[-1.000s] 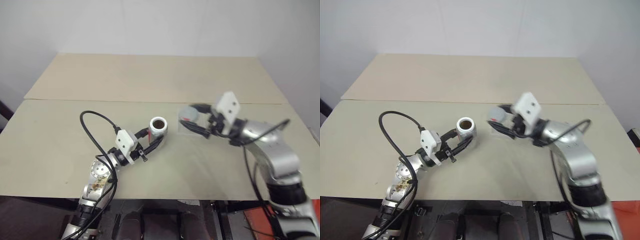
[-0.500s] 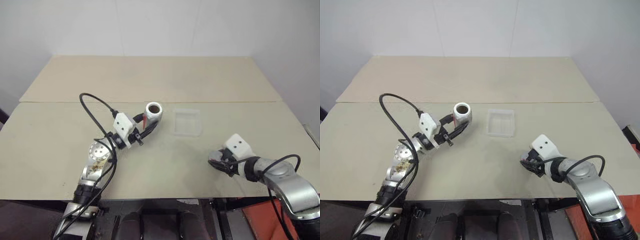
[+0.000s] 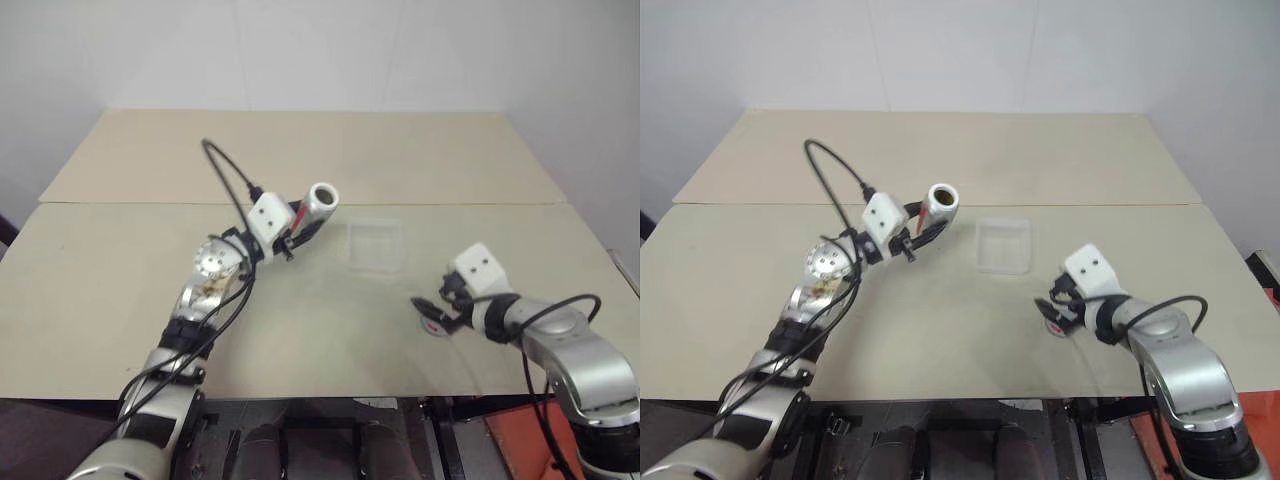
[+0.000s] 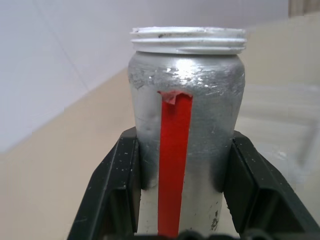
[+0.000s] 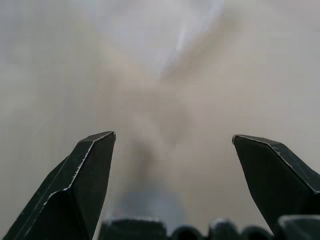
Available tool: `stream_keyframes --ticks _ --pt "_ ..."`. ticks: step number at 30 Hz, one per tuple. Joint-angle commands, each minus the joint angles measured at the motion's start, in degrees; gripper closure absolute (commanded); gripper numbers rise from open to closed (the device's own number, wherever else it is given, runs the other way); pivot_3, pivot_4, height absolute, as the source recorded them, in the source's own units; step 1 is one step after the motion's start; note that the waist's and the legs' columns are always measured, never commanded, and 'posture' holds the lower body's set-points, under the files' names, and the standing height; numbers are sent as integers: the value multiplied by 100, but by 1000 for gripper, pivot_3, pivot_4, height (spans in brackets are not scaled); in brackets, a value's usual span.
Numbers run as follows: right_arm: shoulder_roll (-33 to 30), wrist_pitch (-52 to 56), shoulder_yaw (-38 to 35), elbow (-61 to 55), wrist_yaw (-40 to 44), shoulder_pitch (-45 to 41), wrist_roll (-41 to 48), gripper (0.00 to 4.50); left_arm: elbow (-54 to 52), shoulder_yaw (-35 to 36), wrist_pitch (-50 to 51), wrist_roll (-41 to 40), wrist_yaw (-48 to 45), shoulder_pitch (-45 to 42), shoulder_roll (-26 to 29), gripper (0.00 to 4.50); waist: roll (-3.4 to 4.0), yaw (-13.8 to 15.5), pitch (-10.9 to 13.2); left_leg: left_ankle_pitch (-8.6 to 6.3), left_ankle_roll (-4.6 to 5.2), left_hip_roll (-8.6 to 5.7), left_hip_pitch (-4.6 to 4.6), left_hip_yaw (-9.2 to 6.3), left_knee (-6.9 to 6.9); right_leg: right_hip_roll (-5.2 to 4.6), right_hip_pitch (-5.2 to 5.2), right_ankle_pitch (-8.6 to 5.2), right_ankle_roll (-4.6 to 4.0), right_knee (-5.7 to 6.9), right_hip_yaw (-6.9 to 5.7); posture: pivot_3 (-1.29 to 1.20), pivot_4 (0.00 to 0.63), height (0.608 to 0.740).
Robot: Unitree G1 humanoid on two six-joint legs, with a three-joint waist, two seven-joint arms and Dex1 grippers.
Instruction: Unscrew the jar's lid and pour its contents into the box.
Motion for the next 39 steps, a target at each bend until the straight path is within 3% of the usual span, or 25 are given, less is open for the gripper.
stream_keyframes --ticks 1,4,8,12,19,23,33,36,39 --pt "12 -352 -99 -329 -148 -117 -112 53 1151 -209 -547 443 87 -885 -121 2614 0 27 0 0 0 0 -4 -1 0 0 -1 0 0 -6 -2 0 150 740" --pt "99 -399 -126 -463 -213 -129 -74 53 2266 -419 -890 891 487 -1677 -398 2614 -1 80 1 -2 3 -3 -17 -2 -1 0 -4 2 3 -21 -6 0 150 740" --pt "153 -268 -207 -722 -280 -75 -42 53 3403 -1318 -1733 2261 1599 -2603 -473 2614 -1 113 1 -7 12 -5 -46 -11 -2 -1 -10 10 14 -56 -16 0 150 740" --pt "299 -227 -301 -915 -489 16 -58 53 3978 -3133 -2341 4475 3379 -3550 -344 2614 -4 125 2 -14 22 -9 -65 -13 -4 -3 -19 10 19 -71 -19 0 150 740" --pt "599 -101 -397 -1206 -766 127 -27 53 4530 -5030 -2035 6578 5516 -4436 -692 2614 -4 146 3 -17 25 -16 -96 -10 -6 -10 -54 5 26 -67 -21 0 150 740" --pt "737 -56 -395 -1362 -915 195 -26 53 4677 -5450 -1910 7051 6141 -4641 -884 2614 -4 154 3 -16 23 -17 -121 -9 -4 -12 -83 5 26 -57 -20 0 150 740" --pt "736 -95 -333 -1334 -1049 275 -73 53 4779 -5462 -1819 7188 6337 -4732 -995 2614 -4 167 3 -16 23 -18 -130 -8 5 -14 -90 5 26 -51 -20 0 150 740" --pt "712 -134 -267 -1261 -1040 241 -95 53 4791 -5312 -1854 7047 6212 -4666 -957 2614 -4 168 2 -16 23 -18 -130 -8 5 -14 -90 5 26 -51 -20 0 150 740" --pt "689 -179 -225 -1184 -1017 223 -113 53 4816 -4536 -2017 6257 5535 -4497 -907 2614 -4 168 2 -15 23 -18 -130 -8 7 -15 -90 5 26 -49 -20 0 150 740"
